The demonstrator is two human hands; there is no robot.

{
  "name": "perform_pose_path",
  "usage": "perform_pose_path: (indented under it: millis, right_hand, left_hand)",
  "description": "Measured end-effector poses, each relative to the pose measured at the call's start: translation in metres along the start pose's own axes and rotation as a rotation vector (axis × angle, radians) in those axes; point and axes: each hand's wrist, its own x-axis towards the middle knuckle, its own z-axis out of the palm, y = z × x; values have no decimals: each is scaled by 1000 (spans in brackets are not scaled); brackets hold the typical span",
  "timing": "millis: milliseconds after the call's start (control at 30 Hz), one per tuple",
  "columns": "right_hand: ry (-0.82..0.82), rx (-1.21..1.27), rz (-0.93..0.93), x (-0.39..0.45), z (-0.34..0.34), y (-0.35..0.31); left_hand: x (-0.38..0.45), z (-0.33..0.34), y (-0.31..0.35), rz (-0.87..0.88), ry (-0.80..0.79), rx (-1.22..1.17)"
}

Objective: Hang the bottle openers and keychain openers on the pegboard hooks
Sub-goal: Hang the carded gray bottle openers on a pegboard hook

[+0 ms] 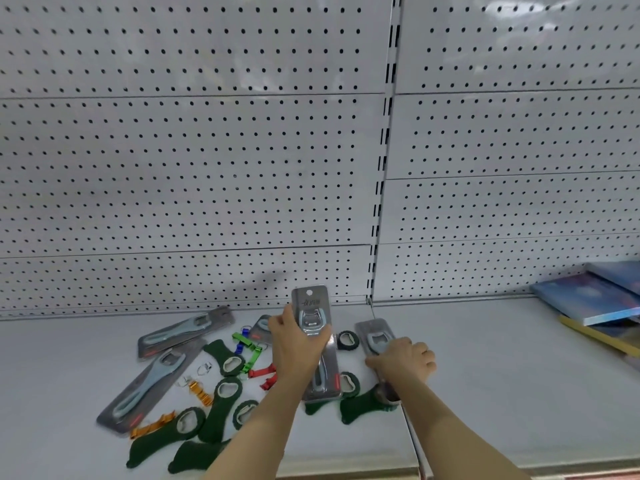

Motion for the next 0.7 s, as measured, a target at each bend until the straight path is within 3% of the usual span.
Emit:
perform_pose_path:
  millis: [267,500,700]
  right_hand:
    - [293,468,-232,-54,-8,-15]
    - [238,975,-397,-137,-4,-53]
    - [185,1101,-609,-213,-4,-92]
  left_hand:
    - [-33,-43,-13,149,94,-171]
    - [-69,-121,-14,160,264,-243]
    - [-93,-205,-27,167,455,-304]
